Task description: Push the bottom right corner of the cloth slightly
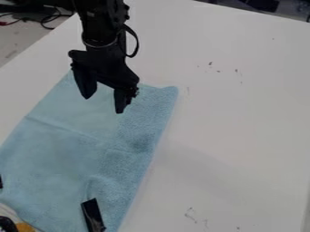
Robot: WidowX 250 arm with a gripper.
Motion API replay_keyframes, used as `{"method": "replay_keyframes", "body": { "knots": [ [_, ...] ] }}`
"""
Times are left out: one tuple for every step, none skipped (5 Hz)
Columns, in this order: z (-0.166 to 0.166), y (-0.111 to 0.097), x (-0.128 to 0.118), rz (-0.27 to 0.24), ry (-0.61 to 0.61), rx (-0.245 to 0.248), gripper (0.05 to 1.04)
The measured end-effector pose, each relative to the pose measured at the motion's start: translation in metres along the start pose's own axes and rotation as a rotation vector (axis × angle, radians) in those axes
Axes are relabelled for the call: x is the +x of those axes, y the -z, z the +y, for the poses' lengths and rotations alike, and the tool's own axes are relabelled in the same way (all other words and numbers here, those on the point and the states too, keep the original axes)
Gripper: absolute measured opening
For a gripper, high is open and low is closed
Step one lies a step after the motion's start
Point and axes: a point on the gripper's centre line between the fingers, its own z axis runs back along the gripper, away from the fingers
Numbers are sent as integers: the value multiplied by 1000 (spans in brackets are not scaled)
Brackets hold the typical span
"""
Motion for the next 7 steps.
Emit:
{"method": "replay_keyframes", "body": {
  "knots": [
    [-3,6,-6,27,-5,-7,999],
    [-12,4,-30,25,-56,8,999],
    [-19,-4,-51,14,-95,24,999],
    [-33,-13,-84,50,-169,25,999],
    [-49,-4,-118,83,-255,-14,999],
    [-62,0,-142,84,-319,-49,999],
    [-73,14,-146,92,-343,-87,998]
  ]
}}
